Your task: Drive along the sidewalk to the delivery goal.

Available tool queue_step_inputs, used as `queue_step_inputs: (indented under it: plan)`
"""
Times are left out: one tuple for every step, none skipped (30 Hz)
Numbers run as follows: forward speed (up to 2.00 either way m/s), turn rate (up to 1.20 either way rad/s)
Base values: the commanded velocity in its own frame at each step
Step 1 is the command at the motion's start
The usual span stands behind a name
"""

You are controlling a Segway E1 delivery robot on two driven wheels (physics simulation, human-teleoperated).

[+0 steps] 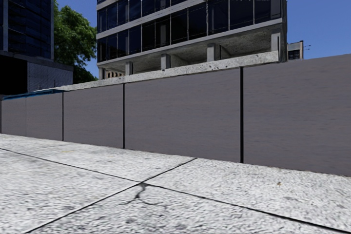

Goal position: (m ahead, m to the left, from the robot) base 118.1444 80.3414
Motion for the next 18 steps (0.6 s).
queue_step_inputs:
  plan:
    - [2.00, 0.65]
    - [2.00, 0.65]
    - [2.00, 0.65]
    - [2.00, 0.65]
    - [2.00, 0.65]
    - [2.00, 0.65]
    - [2.00, 0.69]
    - [2.00, 0.76]
    - [2.00, 0.85]
    - [2.00, 0.85]
    - [2.00, 0.90]
    - [2.00, 0.91]
    - [2.00, 0.92]
    - [2.00, 0.92]
    - [2.00, 0.92]
    - [2.00, 0.92]
    - [2.00, 0.92]
    - [2.00, 0.92]
